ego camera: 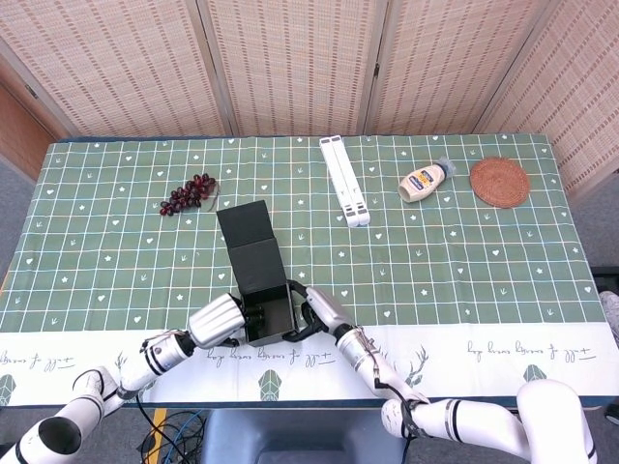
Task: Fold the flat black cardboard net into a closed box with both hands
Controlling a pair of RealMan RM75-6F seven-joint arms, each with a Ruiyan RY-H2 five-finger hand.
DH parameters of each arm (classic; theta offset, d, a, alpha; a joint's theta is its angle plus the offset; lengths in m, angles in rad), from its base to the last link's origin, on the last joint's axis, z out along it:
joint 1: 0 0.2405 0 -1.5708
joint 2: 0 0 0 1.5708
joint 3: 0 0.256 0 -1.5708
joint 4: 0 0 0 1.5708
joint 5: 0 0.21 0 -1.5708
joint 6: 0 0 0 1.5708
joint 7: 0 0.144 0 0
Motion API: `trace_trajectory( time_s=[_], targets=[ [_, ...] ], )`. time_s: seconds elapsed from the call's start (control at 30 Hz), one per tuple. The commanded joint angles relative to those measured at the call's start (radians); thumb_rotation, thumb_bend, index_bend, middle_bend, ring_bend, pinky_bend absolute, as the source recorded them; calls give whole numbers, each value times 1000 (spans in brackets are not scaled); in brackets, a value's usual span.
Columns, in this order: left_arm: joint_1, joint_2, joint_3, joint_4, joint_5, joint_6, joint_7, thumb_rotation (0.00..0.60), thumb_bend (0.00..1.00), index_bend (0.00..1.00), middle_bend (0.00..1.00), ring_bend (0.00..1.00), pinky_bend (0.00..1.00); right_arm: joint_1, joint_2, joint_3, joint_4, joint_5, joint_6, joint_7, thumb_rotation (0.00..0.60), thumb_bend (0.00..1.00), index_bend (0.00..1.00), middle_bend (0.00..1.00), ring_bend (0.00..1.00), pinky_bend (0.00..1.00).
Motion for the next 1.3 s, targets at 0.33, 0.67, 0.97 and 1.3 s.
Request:
trace_trajectory(
  time_s=[0.33,0.67,0.97,1.3],
  targets=[
    [19,47,-25,-72,-22,16,40,600,82,269,240,641,868,-9,-4,13,13,-1,10,19,600,482,227,353,801,1000],
    [31,104,-56,-167,-47,22,76,600,80,151,166,628,870,-15,-20,40,47,13,25,43,600,492,218,345,802,1000],
    [56,209,-119,-361,-107,47,55,600,80,147,164,628,874,11,-73,74,83,22,35,46,600,491,98,246,782,1000],
    [102,370,-174,-727,-234,-59,-54,600,80,128,154,628,876,74,-171,106,163,37,36,8,600,481,0,90,687,1000]
  ],
)
